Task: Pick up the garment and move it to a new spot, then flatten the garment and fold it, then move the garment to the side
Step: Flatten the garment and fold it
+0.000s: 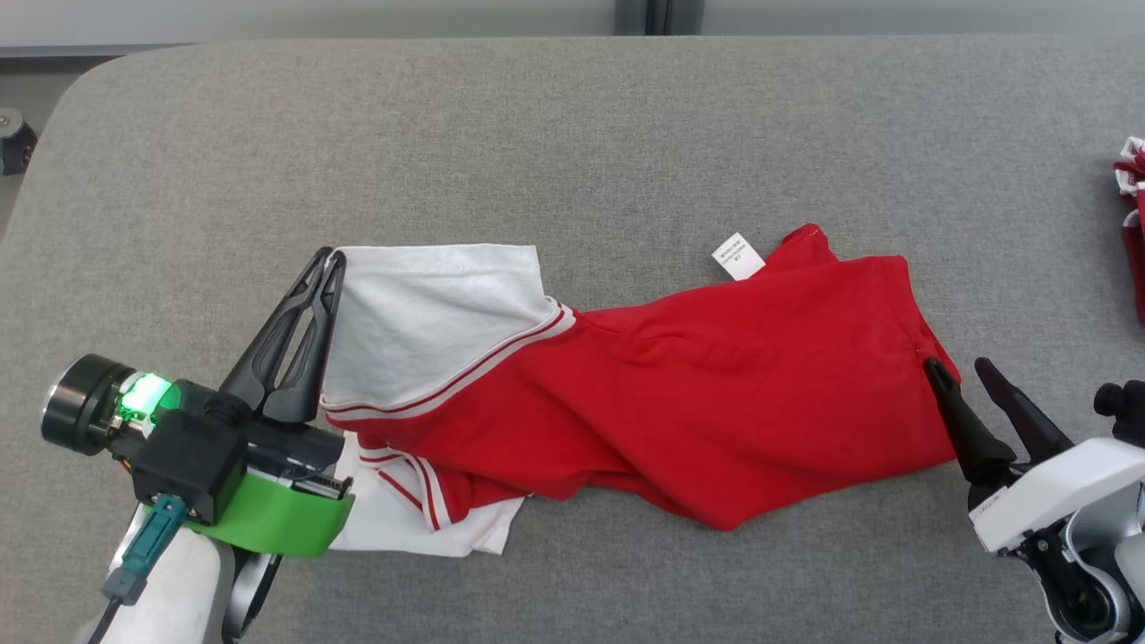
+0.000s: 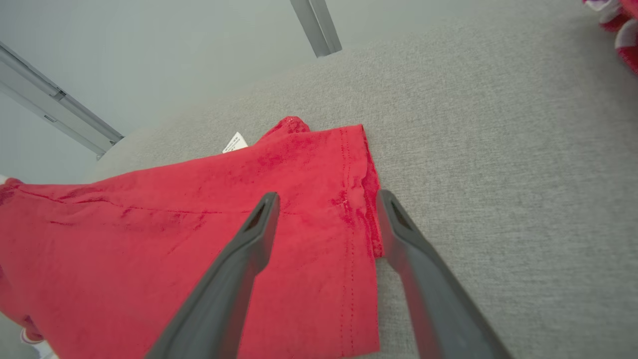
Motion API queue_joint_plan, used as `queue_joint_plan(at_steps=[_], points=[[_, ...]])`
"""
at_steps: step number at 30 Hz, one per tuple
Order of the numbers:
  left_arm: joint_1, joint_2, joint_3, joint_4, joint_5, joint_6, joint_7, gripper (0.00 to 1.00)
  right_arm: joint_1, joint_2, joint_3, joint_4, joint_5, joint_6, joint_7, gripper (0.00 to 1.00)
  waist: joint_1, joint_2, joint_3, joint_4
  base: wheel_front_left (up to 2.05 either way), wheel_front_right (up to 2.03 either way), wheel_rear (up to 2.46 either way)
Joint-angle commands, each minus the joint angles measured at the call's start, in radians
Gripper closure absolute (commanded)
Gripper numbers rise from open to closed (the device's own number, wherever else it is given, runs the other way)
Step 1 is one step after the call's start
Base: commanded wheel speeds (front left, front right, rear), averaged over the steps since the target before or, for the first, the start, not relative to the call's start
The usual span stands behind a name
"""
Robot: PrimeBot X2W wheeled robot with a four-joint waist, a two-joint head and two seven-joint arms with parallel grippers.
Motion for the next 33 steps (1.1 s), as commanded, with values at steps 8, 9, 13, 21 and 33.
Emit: queue_joint_plan(at_steps=[8,9,13,21,33], points=[[-0.033,-0.008,0.002,-0.003,0.017,-0.009,-0.003,1.0,-0.104,-0.052,0.027,0.056,0.162,0.0,0.177,0.0,0.0,-0.0001,0.048,0.032,0.0,0.0,0.0],[-0.036,-0.01,0.002,-0.002,0.018,-0.01,-0.003,1.0,-0.11,-0.059,0.03,0.067,0.168,0.0,0.184,0.0,0.0,-0.0001,0.05,0.036,0.0,0.0,0.0],[-0.046,-0.017,0.001,0.003,0.021,-0.015,-0.003,1.0,-0.128,-0.066,0.046,0.101,0.19,0.0,0.19,0.0,0.0,-0.0001,0.055,0.048,0.0,0.0,0.0],[-0.046,-0.022,0.006,0.009,0.024,-0.02,-0.003,1.0,-0.144,-0.08,0.088,0.108,0.214,0.0,0.145,0.95,0.0,-0.0001,0.053,0.055,0.0,0.0,0.0],[-0.048,-0.024,0.027,-0.004,0.022,-0.025,-0.003,1.0,-0.103,-0.133,0.097,0.067,0.264,0.0,0.0,1.0,0.0,-0.0001,0.018,0.044,0.0,0.0,0.0]])
